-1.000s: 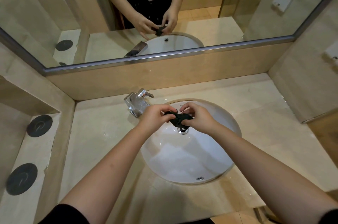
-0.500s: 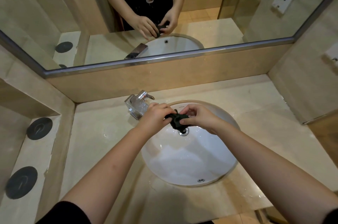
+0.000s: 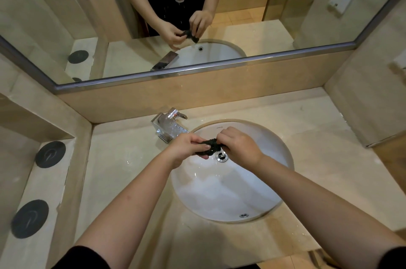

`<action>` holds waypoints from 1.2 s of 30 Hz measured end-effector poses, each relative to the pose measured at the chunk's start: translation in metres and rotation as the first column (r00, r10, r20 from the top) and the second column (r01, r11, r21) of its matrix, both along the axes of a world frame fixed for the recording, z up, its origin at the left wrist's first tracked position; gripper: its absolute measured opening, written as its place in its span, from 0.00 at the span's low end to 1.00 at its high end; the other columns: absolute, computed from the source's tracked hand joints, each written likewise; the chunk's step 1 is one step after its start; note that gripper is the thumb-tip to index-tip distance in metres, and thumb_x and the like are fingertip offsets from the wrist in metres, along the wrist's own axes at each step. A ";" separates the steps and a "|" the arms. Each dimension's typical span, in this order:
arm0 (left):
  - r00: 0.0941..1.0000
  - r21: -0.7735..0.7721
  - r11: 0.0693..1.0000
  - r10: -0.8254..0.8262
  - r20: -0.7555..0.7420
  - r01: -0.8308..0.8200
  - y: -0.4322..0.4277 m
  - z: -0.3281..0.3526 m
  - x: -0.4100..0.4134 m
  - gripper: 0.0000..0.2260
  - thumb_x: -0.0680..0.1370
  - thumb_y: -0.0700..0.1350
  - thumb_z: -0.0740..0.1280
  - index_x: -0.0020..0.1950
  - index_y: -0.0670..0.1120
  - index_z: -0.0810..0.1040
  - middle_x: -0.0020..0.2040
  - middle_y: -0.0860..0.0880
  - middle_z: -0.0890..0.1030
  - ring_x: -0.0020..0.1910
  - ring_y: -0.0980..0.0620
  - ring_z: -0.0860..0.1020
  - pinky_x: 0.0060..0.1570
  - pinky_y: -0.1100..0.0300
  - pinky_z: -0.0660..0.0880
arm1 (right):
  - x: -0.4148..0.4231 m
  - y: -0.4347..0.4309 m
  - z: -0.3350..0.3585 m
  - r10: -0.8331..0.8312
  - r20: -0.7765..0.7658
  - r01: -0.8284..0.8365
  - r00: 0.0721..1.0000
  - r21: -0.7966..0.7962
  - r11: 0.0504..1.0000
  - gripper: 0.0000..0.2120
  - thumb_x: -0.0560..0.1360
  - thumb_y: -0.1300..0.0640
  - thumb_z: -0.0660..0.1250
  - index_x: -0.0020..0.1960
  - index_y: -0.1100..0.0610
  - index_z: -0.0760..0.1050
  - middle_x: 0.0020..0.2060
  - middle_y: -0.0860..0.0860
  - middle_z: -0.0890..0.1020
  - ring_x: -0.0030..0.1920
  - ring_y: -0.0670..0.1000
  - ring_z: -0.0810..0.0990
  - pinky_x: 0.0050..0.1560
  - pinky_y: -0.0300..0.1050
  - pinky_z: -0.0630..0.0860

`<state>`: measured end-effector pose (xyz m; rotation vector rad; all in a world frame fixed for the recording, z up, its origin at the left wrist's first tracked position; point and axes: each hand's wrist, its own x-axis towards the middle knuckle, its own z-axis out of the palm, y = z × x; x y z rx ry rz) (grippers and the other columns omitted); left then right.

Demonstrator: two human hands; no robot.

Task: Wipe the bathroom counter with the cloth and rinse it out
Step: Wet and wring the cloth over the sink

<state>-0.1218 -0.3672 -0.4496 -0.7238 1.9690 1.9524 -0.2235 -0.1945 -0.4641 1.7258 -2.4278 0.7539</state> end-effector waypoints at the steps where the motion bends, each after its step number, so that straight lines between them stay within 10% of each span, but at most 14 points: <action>1: 1.000 0.003 1.000 0.013 0.006 -0.013 0.000 0.000 0.001 0.05 0.73 0.35 0.72 0.48 0.41 0.82 0.40 0.44 0.85 0.36 0.47 0.83 0.54 0.54 0.77 | 0.000 0.000 -0.001 -0.009 0.017 0.009 1.000 -0.012 1.000 0.11 0.63 0.71 0.70 0.40 0.58 0.73 0.35 0.51 0.76 0.38 0.51 0.70 0.26 0.43 0.70; 7: 0.996 -0.062 0.995 -0.070 0.056 0.073 -0.003 0.008 0.001 0.18 0.72 0.42 0.74 0.61 0.50 0.77 0.43 0.49 0.85 0.43 0.48 0.85 0.56 0.57 0.69 | -0.002 0.007 0.002 -0.014 0.081 0.015 0.997 -0.011 1.000 0.09 0.67 0.68 0.70 0.43 0.58 0.75 0.38 0.50 0.79 0.40 0.53 0.75 0.29 0.45 0.73; 12: 0.963 -0.121 0.959 -0.243 0.119 0.257 -0.002 0.024 -0.002 0.08 0.74 0.43 0.71 0.53 0.48 0.81 0.44 0.50 0.84 0.43 0.54 0.83 0.46 0.58 0.69 | -0.001 0.011 0.009 -0.017 0.307 -0.006 0.952 0.075 0.997 0.09 0.68 0.66 0.68 0.45 0.55 0.74 0.41 0.49 0.78 0.42 0.51 0.75 0.38 0.53 0.75; 17: 0.975 -0.285 0.933 -0.222 0.019 0.218 -0.003 0.025 -0.001 0.09 0.71 0.37 0.72 0.47 0.49 0.83 0.38 0.55 0.83 0.38 0.54 0.81 0.44 0.63 0.75 | -0.008 0.011 0.029 -0.134 0.887 0.030 0.441 0.135 0.990 0.06 0.72 0.59 0.72 0.48 0.59 0.79 0.48 0.53 0.83 0.48 0.54 0.82 0.48 0.46 0.79; 21: 0.969 -0.407 0.895 -0.234 -0.082 0.182 -0.003 0.026 -0.002 0.09 0.70 0.38 0.74 0.46 0.51 0.82 0.37 0.56 0.83 0.41 0.47 0.82 0.45 0.59 0.76 | -0.023 0.017 0.031 -0.209 0.946 -0.043 0.247 0.226 0.973 0.16 0.71 0.57 0.72 0.58 0.54 0.74 0.52 0.53 0.84 0.51 0.52 0.83 0.49 0.43 0.78; 27: 0.961 -0.471 0.864 -0.256 -0.102 0.180 -0.005 0.019 -0.003 0.07 0.70 0.40 0.75 0.46 0.49 0.83 0.42 0.53 0.84 0.41 0.47 0.82 0.47 0.54 0.78 | -0.015 0.013 0.030 -0.242 0.834 -0.014 0.496 0.286 0.958 0.11 0.68 0.63 0.75 0.47 0.55 0.77 0.40 0.49 0.83 0.38 0.46 0.80 0.44 0.44 0.76; 36: 0.997 0.116 0.991 0.067 0.041 -0.071 0.008 0.005 0.002 0.06 0.75 0.35 0.69 0.51 0.40 0.81 0.42 0.44 0.84 0.43 0.48 0.82 0.56 0.53 0.76 | -0.001 0.010 0.015 -0.037 0.124 0.036 0.992 0.006 0.999 0.06 0.66 0.66 0.66 0.40 0.58 0.71 0.36 0.52 0.74 0.36 0.55 0.72 0.29 0.47 0.70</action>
